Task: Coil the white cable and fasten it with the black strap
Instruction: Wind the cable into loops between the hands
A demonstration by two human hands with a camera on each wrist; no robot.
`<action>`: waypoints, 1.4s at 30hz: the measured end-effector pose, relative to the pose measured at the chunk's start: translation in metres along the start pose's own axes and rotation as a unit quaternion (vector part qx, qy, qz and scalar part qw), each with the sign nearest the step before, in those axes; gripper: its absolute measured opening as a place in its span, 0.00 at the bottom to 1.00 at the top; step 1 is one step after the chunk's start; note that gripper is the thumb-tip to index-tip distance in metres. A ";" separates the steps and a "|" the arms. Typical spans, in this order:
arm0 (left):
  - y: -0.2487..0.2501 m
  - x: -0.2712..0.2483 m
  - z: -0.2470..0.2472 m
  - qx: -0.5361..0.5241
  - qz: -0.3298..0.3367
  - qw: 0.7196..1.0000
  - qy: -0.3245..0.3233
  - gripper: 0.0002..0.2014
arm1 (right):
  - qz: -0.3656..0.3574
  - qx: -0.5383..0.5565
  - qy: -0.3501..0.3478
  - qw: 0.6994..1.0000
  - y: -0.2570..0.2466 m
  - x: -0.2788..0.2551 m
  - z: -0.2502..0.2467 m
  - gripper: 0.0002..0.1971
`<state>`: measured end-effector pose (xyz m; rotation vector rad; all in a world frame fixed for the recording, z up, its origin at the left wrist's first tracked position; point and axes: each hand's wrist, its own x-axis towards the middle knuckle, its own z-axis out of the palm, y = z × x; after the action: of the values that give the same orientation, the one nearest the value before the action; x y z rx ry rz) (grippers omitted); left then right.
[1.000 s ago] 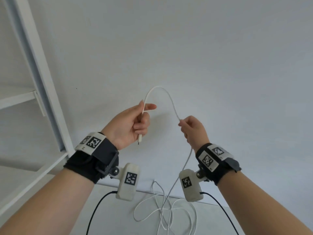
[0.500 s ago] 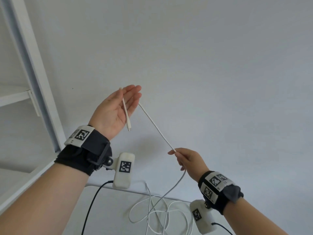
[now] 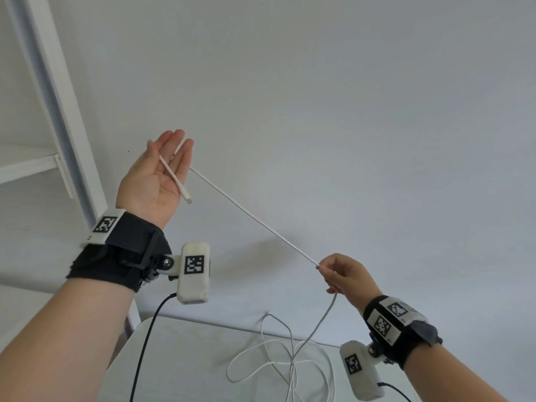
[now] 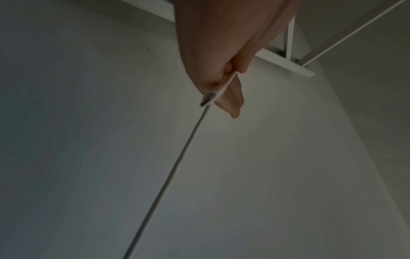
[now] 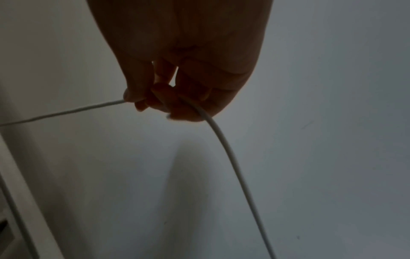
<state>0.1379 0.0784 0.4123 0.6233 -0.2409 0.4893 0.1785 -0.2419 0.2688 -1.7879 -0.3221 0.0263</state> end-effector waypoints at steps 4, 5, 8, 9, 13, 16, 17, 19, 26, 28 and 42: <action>0.007 0.000 -0.011 -0.003 0.011 1.000 0.012 0.14 | -0.019 -0.047 0.014 0.999 -0.001 0.001 -0.012 0.07; 0.007 -0.001 -0.012 0.010 0.011 1.000 0.007 0.14 | -0.023 -0.049 0.028 0.998 -0.003 0.001 -0.015 0.06; 0.003 -0.005 -0.010 0.086 0.002 0.996 -0.031 0.13 | -0.041 -0.059 0.077 0.994 -0.012 0.003 -0.021 0.04; 0.002 -0.007 -0.008 0.110 -0.003 0.993 -0.045 0.13 | -0.049 -0.064 0.084 0.993 -0.016 0.003 -0.020 0.04; -0.004 -0.015 0.001 0.192 -0.040 0.977 -0.086 0.14 | -0.085 -0.132 0.043 0.987 -0.039 -0.004 -0.004 0.04; -0.017 -0.026 0.005 0.273 -0.086 0.952 -0.111 0.14 | -0.151 -0.209 0.000 0.966 -0.063 -0.013 0.013 0.05; -0.022 -0.030 0.005 0.297 -0.106 0.941 -0.125 0.14 | -0.175 -0.237 -0.012 0.956 -0.071 -0.015 0.017 0.05; -0.031 -0.038 0.005 0.339 -0.146 0.917 -0.150 0.15 | -0.211 -0.265 -0.034 0.940 -0.086 -0.019 0.023 0.04; -0.041 -0.059 0.008 0.394 -0.256 0.860 -0.201 0.15 | -0.279 -0.264 -0.052 0.922 -0.128 -0.024 0.033 0.04; -0.043 -0.064 0.010 0.383 -0.283 0.854 -0.209 0.17 | -0.285 -0.263 -0.039 0.921 -0.136 -0.021 0.033 0.03; -0.050 -0.088 0.018 0.320 -0.297 0.871 -0.226 0.12 | -0.232 -0.221 0.022 0.947 -0.139 0.002 0.034 0.05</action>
<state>0.0861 0.0007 0.3699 1.4120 -0.3126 -0.2096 0.1454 -0.1810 0.3945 -2.1048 -0.7565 -0.4497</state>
